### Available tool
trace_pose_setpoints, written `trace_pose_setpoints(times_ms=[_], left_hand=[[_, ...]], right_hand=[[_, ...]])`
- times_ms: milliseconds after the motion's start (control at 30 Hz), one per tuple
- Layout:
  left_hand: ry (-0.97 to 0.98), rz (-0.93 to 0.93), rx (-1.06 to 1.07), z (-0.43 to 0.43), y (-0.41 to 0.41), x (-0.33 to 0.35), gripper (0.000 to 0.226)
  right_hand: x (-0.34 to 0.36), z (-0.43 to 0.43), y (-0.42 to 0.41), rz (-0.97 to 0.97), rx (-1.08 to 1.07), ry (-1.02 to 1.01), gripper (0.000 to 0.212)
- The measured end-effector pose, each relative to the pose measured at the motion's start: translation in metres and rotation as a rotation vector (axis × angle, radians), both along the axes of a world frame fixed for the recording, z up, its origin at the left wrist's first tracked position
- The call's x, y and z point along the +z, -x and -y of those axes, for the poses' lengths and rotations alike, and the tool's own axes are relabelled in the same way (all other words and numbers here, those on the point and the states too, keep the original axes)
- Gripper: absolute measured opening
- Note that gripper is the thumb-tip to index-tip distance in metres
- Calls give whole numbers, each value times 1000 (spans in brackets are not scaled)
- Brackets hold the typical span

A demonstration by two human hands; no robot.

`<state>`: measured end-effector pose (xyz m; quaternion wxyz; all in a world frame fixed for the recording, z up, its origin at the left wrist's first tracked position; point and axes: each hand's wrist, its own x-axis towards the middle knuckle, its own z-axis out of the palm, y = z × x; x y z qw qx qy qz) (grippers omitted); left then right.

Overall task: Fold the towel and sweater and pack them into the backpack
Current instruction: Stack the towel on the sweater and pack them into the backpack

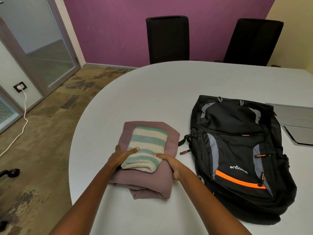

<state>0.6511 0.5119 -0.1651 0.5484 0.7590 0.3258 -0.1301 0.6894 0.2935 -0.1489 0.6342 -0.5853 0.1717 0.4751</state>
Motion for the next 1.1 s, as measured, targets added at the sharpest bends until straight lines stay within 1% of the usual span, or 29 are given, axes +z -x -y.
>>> trace_pose_setpoints(times_ms=[133, 200, 300, 367, 400, 433, 500, 533, 600, 633, 767, 833, 867, 967, 1100], left_hand=[[11, 26, -2, -2, -3, -28, 131], [9, 43, 15, 3, 0, -31, 128], [16, 39, 36, 24, 11, -15, 135], [40, 33, 66, 42, 18, -3, 142], [47, 23, 87, 53, 21, 1, 141], [48, 15, 105, 64, 24, 4, 137], [11, -10, 152, 84, 28, 3, 132], [-4, -21, 169, 93, 29, 3, 134], [-14, -31, 188, 108, 33, 1, 140], [-14, -37, 194, 113, 34, 1, 141], [-8, -57, 210, 125, 42, 1, 146], [1, -56, 218, 129, 45, 1, 148], [3, -57, 227, 131, 47, 1, 148], [8, -33, 255, 136, 50, -3, 141], [3, -19, 283, 143, 54, -6, 127]], right_hand=[[-3, 12, 8, 13, -54, -11, 12], [-2, 18, 11, 27, -83, -10, 16], [-2, 28, 9, 85, -77, 41, 37], [7, 38, 7, 152, -81, 86, 59], [9, 43, 6, 185, -98, 112, 71], [12, 49, 6, 219, -120, 137, 78], [10, 62, 9, 297, -181, 173, 79], [8, 68, 11, 325, -202, 192, 86], [5, 79, 21, 360, -225, 248, 110], [4, 83, 27, 379, -231, 281, 112], [4, 94, 61, 427, -301, 451, 92], [-2, 98, 79, 455, -395, 549, 83], [-4, 99, 88, 442, -472, 544, 81], [-9, 96, 110, 324, -749, 376, 82], [-4, 89, 119, 241, -940, 166, 89]])
